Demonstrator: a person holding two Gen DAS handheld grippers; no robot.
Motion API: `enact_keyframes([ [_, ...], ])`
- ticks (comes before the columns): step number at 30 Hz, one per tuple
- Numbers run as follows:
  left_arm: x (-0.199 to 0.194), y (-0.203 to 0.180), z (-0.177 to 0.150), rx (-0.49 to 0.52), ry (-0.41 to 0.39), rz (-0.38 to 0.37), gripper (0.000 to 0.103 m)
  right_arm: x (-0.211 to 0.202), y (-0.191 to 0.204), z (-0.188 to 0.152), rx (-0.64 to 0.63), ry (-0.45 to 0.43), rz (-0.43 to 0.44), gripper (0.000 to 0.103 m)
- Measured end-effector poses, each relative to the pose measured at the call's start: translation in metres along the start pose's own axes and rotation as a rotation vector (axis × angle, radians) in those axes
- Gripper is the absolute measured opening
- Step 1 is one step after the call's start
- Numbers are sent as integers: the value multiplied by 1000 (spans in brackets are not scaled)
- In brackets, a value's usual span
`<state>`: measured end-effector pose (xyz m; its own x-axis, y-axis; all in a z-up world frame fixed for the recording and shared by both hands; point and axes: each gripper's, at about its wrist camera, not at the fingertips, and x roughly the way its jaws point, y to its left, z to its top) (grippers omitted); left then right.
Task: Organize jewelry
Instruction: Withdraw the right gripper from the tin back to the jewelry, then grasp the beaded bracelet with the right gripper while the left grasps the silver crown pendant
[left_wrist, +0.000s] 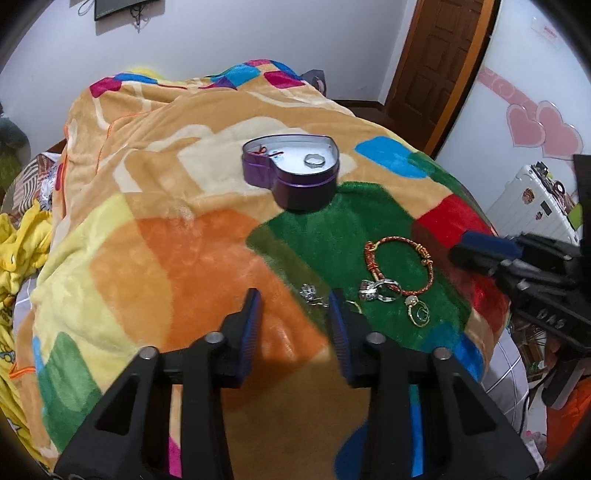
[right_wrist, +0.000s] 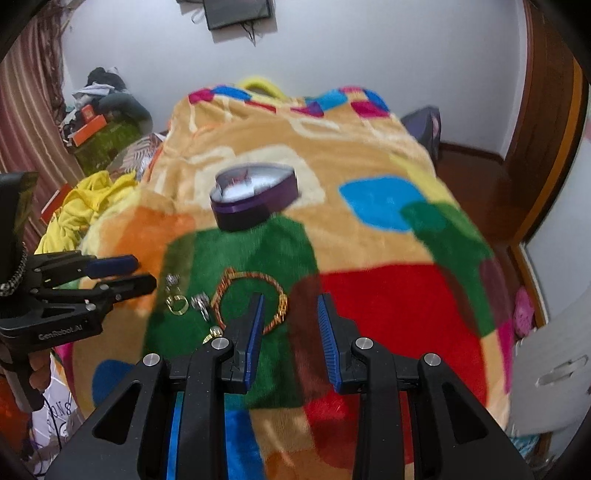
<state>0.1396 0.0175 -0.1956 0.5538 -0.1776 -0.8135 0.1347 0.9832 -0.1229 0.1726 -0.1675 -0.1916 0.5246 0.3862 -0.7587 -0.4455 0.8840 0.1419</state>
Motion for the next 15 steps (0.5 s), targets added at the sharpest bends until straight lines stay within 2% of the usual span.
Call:
enact_keyframes([
  [4, 10, 0, 1, -12, 16, -21, 21, 10, -3, -7, 43, 32, 39, 27],
  [10, 21, 5, 0, -58, 25, -44, 19, 18, -4, -9, 78, 18, 66, 27],
  [15, 25, 6, -2, -69, 18, -48, 17, 24, 1, -9, 50, 15, 72, 26],
])
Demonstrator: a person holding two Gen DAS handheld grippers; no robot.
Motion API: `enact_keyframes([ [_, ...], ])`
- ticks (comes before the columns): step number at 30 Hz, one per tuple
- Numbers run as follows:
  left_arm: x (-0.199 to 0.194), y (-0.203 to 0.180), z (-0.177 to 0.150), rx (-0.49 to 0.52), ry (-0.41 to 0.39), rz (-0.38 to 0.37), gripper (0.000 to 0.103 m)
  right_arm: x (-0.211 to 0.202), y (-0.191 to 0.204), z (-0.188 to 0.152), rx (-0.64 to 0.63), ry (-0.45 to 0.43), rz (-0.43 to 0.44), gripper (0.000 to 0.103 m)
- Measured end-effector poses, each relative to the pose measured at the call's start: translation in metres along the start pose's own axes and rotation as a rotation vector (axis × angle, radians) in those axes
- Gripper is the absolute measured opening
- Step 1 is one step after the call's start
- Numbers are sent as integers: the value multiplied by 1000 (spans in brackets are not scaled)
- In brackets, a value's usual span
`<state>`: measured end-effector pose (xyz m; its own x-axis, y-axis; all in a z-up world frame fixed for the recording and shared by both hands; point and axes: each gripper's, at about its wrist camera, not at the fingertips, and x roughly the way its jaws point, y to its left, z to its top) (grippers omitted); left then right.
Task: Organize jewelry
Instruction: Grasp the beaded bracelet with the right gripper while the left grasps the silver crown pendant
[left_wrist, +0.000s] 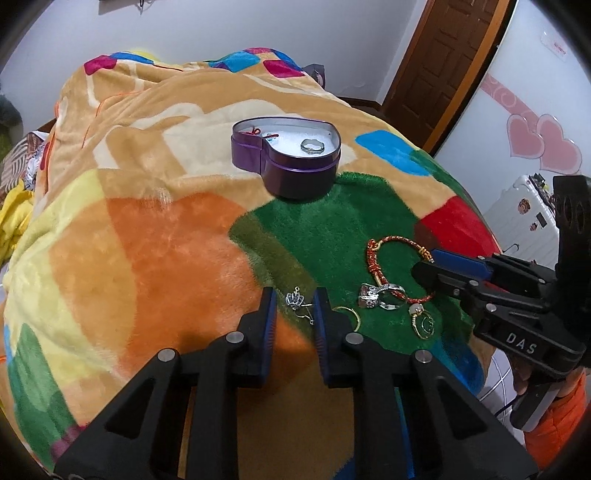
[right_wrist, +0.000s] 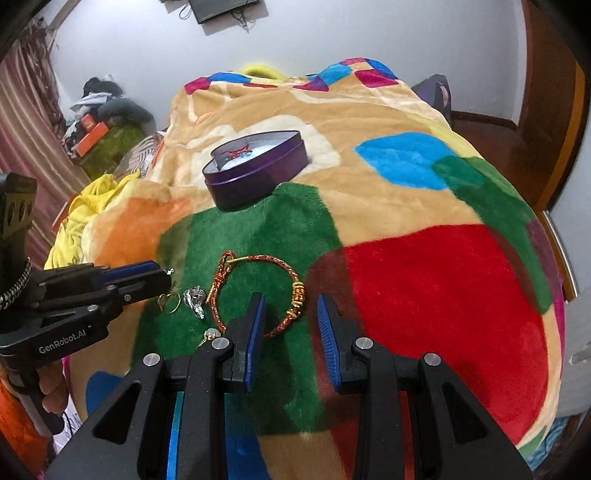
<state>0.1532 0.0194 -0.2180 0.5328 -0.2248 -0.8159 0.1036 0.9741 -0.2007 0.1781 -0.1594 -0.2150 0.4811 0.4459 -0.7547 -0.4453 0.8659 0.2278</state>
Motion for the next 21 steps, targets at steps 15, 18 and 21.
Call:
enact_keyframes([
  [15, -14, -4, 6, 20, -46, 24, 7, -7, 5, 8, -33, -50, 0, 6],
  [18, -22, -6, 9, 30, -68, 37, 7, -14, 4, 12, -30, -75, -4, 6],
  [21, -31, -7, 13, 31, -95, 37, 8, -19, 5, 17, -28, -97, -7, 6],
])
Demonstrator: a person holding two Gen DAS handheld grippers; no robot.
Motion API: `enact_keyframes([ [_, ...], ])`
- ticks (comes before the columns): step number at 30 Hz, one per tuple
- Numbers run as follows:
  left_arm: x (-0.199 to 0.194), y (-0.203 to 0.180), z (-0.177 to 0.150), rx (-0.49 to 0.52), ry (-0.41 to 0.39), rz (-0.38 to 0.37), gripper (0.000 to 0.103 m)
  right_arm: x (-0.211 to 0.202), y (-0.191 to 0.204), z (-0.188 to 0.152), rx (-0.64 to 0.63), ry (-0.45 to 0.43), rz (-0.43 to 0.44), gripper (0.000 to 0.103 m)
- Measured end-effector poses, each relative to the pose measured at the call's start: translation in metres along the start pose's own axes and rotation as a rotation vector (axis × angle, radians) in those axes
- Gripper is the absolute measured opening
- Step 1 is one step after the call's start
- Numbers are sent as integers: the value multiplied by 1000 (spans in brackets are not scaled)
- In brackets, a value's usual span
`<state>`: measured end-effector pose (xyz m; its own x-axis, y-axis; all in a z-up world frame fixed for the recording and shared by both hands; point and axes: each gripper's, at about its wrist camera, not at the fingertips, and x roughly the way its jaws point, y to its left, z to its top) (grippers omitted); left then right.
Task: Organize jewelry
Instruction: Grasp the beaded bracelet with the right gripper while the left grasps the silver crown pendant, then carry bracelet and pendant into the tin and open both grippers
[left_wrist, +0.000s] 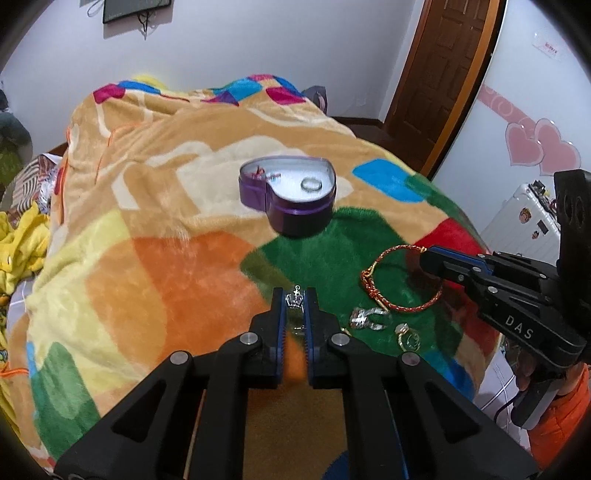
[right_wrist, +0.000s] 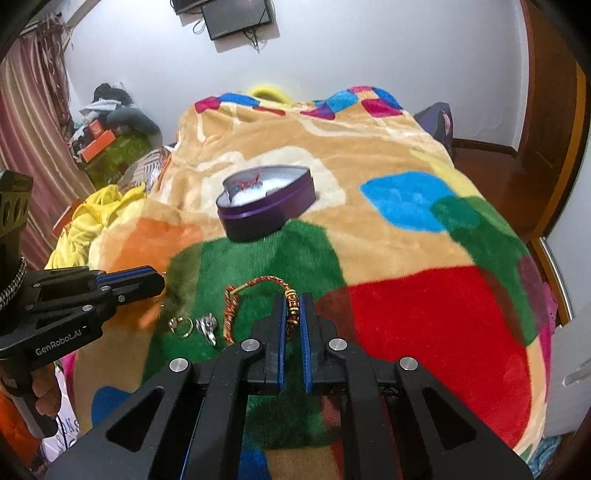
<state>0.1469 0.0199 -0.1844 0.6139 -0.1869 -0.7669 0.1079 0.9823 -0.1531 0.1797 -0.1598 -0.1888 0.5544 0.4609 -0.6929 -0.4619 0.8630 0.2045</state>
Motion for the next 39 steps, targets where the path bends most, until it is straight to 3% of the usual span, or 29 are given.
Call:
enact_keyframes([
  [17, -38, 2, 35, -7, -140, -14, 8, -24, 3, 30, -7, -120, -11, 6],
  [29, -40, 11, 60, -35, -204, -18, 7, -27, 12, 58, -16, -198, 23, 6],
  [39, -29, 15, 83, -24, -232, -23, 8, -7, 13, 77, -27, -208, 31, 6],
])
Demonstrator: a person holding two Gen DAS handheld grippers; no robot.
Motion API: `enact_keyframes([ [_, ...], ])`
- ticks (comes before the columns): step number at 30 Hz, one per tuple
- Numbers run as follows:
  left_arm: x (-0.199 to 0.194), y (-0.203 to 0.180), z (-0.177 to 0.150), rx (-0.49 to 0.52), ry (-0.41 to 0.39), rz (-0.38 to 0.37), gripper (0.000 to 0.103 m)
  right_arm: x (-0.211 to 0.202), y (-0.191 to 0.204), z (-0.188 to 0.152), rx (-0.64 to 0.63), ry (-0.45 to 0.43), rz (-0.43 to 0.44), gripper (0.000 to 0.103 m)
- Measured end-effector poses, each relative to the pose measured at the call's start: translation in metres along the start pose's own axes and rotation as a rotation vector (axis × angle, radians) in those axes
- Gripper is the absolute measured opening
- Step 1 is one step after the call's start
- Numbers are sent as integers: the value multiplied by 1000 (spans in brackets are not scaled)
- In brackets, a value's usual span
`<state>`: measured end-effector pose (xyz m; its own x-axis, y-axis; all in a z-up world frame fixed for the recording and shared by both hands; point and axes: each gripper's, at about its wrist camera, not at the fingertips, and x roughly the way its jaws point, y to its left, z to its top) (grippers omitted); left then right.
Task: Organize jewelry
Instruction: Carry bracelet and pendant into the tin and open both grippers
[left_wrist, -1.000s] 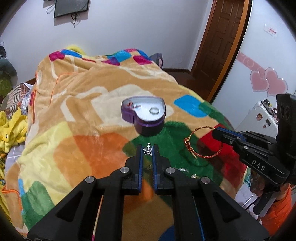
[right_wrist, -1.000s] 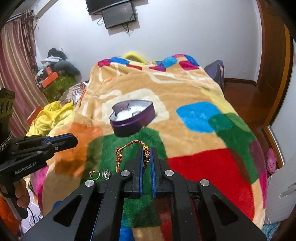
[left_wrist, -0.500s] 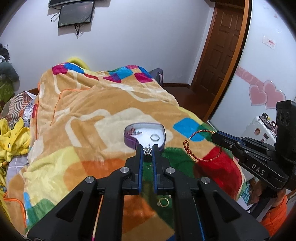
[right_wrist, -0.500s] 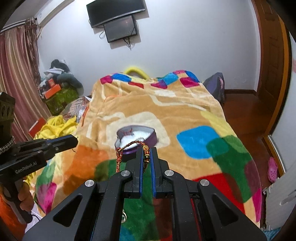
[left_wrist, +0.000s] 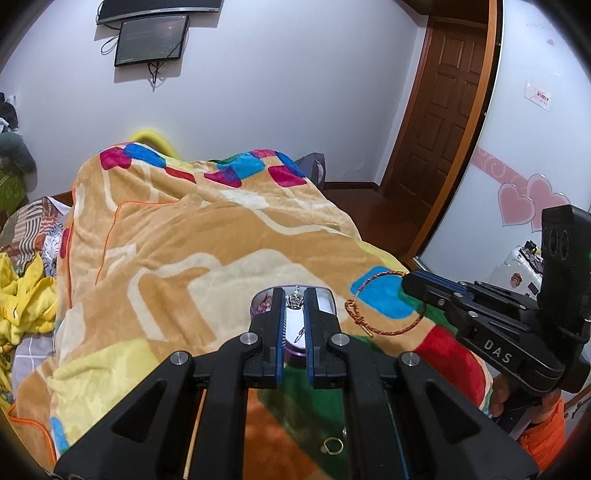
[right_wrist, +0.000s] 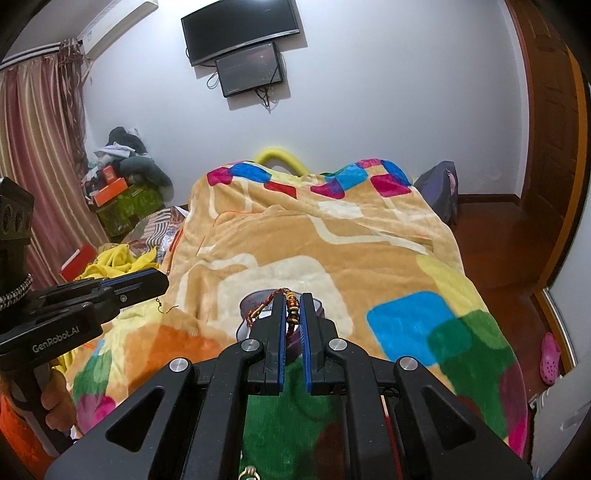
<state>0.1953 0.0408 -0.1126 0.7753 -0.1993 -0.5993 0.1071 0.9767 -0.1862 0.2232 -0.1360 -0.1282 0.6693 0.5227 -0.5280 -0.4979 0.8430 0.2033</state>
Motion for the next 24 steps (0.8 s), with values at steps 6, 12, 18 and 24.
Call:
enact_keyframes([
  [6, 19, 4, 2, -9, 21, -8, 7, 19, -3, 6, 1, 18, 8, 6],
  [12, 41, 7, 3, -12, 50, -15, 7, 39, -3, 9, -10, 45, 28, 6],
  [18, 62, 9, 2, -19, 90, -38, 7, 60, -5, 12, -29, 95, 78, 6],
  [24, 86, 10, -2, -36, 146, -77, 7, 78, -8, 9, -79, 167, 82, 6],
])
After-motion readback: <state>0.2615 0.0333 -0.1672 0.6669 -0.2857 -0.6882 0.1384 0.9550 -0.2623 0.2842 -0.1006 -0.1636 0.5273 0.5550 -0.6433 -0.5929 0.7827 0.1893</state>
